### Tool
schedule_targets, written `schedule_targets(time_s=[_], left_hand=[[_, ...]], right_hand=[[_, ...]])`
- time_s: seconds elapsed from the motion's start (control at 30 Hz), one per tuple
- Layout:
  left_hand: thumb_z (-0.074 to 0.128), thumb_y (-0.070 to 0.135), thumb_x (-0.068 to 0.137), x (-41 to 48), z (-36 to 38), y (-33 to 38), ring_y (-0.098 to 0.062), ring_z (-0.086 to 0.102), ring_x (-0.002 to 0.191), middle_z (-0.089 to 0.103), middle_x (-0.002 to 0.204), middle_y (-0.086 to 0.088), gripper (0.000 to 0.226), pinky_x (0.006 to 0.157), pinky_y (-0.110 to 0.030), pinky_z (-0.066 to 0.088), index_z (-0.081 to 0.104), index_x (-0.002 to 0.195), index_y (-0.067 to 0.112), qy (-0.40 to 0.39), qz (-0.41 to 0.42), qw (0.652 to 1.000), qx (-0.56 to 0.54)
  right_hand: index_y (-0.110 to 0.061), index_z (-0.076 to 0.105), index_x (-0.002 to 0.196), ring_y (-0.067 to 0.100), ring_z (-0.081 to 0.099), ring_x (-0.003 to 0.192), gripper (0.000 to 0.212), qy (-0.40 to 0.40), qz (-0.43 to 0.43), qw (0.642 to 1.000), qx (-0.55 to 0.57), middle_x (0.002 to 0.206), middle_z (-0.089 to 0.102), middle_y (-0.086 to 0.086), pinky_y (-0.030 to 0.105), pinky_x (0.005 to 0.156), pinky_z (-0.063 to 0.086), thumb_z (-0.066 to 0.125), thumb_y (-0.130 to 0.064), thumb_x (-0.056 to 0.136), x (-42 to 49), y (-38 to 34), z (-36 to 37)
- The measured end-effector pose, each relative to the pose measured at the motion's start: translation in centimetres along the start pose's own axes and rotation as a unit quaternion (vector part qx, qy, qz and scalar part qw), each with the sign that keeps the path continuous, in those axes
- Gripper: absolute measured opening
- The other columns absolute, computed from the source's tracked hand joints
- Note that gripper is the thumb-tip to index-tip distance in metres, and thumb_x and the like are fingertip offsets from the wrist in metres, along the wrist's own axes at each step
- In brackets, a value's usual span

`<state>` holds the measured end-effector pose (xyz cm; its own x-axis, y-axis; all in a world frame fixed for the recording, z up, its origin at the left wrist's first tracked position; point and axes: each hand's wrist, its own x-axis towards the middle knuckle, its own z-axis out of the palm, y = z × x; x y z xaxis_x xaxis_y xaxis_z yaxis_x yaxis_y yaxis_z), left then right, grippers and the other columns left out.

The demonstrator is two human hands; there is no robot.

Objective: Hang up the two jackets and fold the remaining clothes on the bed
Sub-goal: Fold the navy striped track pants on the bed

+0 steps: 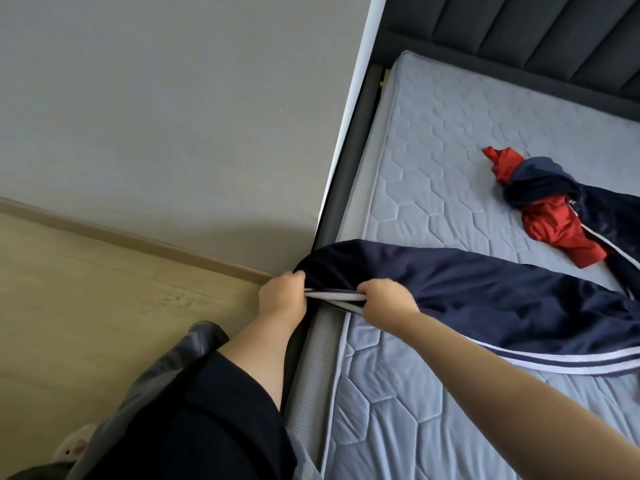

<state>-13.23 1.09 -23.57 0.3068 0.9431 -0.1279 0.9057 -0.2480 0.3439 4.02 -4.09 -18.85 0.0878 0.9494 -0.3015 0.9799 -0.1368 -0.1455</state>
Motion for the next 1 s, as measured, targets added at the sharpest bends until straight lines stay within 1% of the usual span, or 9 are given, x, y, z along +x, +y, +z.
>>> schedule_targets(time_s=[0.1, 0.23, 0.33, 0.43, 0.53, 0.67, 0.77, 0.93, 1.0], left_hand=[[0.056, 0.01, 0.086, 0.7, -2.1, -1.3, -0.033, 0.057, 0.088, 0.052, 0.104, -0.008, 0.008, 0.064, -0.034, 0.036, 0.055, 0.094, 0.012, 0.087, -0.067, 0.993, -0.049], [0.05, 0.011, 0.09, 1.8, -4.3, -2.7, -0.035, 0.054, 0.082, 0.059, 0.096, -0.012, 0.006, 0.062, -0.034, 0.037, 0.056, 0.091, 0.01, 0.119, -0.134, 0.976, -0.121], [0.049, 0.008, 0.088, 2.2, -5.6, -2.9, -0.03, 0.048, 0.073, 0.061, 0.085, -0.01, 0.01, 0.061, -0.031, 0.036, 0.058, 0.088, 0.011, 0.127, -0.149, 0.966, -0.171], [0.048, 0.007, 0.086, 2.1, -6.4, -3.3, -0.029, 0.047, 0.072, 0.056, 0.08, -0.005, 0.013, 0.062, -0.03, 0.035, 0.058, 0.088, 0.014, 0.152, -0.155, 0.96, -0.176], [0.047, 0.002, 0.083, 1.7, -7.0, -3.7, -0.028, 0.048, 0.071, 0.058, 0.081, -0.004, 0.019, 0.06, -0.029, 0.035, 0.059, 0.09, 0.014, 0.155, -0.151, 0.967, -0.132], [0.049, 0.004, 0.088, -0.2, -5.9, -4.6, -0.03, 0.06, 0.086, 0.063, 0.095, -0.01, 0.017, 0.066, -0.03, 0.041, 0.062, 0.097, 0.011, -0.002, -0.227, 0.973, 0.039], [0.047, 0.006, 0.09, -1.9, -4.5, -5.0, -0.022, 0.054, 0.068, 0.053, 0.074, -0.004, 0.016, 0.055, -0.026, 0.037, 0.063, 0.09, 0.008, -0.081, -0.275, 0.955, 0.079], [0.046, 0.002, 0.089, -1.1, -5.0, -4.4, -0.027, 0.06, 0.062, 0.053, 0.062, -0.007, 0.017, 0.048, -0.027, 0.04, 0.062, 0.084, 0.002, -0.13, -0.26, 0.954, -0.078], [0.039, -0.001, 0.09, -0.9, -4.7, -3.2, -0.02, 0.061, 0.055, 0.057, 0.067, -0.008, 0.035, 0.042, -0.022, 0.039, 0.056, 0.12, 0.007, -0.221, -0.215, 0.924, -0.227]], right_hand=[[-0.017, 0.044, 0.059, 0.023, 0.047, 0.064, 0.02, 0.109, 0.065, 0.99, 0.066, 0.061, 0.047, -0.006, 0.026, 0.049, 0.028, 0.046, -0.001, 0.071, 1.1, 1.3, -3.0], [-0.016, 0.04, 0.055, 0.026, 0.044, 0.06, 0.023, 0.162, 0.093, 0.978, 0.092, 0.055, 0.044, -0.001, 0.026, 0.045, 0.023, 0.045, -0.006, 0.075, 2.4, 2.5, -6.3], [-0.019, 0.043, 0.059, 0.024, 0.047, 0.062, 0.033, 0.138, 0.053, 0.985, 0.093, 0.057, 0.048, -0.003, 0.03, 0.05, 0.029, 0.05, -0.037, 0.086, 2.3, 2.5, -7.0], [-0.025, 0.045, 0.073, 0.015, 0.046, 0.062, 0.043, 0.107, -0.003, 0.994, 0.023, 0.065, 0.049, -0.01, 0.029, 0.059, 0.034, 0.052, -0.068, 0.076, 1.0, 1.9, -6.3], [-0.023, 0.042, 0.089, 0.022, 0.057, 0.079, 0.04, 0.084, -0.073, 0.986, -0.123, 0.088, 0.056, -0.003, 0.029, 0.063, 0.034, 0.059, -0.058, 0.077, -1.0, 0.8, -2.7], [-0.016, 0.047, 0.107, 0.026, 0.057, 0.1, 0.025, -0.003, -0.099, 0.978, -0.182, 0.108, 0.056, 0.003, 0.031, 0.066, 0.035, 0.052, -0.009, 0.083, -3.1, 0.1, 2.2], [-0.013, 0.051, 0.098, 0.026, 0.054, 0.098, 0.015, 0.012, -0.089, 0.988, -0.129, 0.102, 0.055, 0.004, 0.031, 0.065, 0.033, 0.046, -0.009, 0.084, -3.3, 0.1, 2.6], [-0.002, 0.06, 0.075, 0.03, 0.052, 0.085, 0.014, 0.169, -0.104, 0.979, -0.057, 0.084, 0.055, 0.012, 0.032, 0.059, 0.029, 0.055, -0.012, 0.082, -3.0, 0.9, -0.6], [-0.002, 0.058, 0.071, 0.031, 0.052, 0.079, 0.011, 0.209, -0.088, 0.974, -0.018, 0.078, 0.055, 0.012, 0.032, 0.058, 0.033, 0.056, -0.009, 0.079, -2.7, 1.0, -2.1]])
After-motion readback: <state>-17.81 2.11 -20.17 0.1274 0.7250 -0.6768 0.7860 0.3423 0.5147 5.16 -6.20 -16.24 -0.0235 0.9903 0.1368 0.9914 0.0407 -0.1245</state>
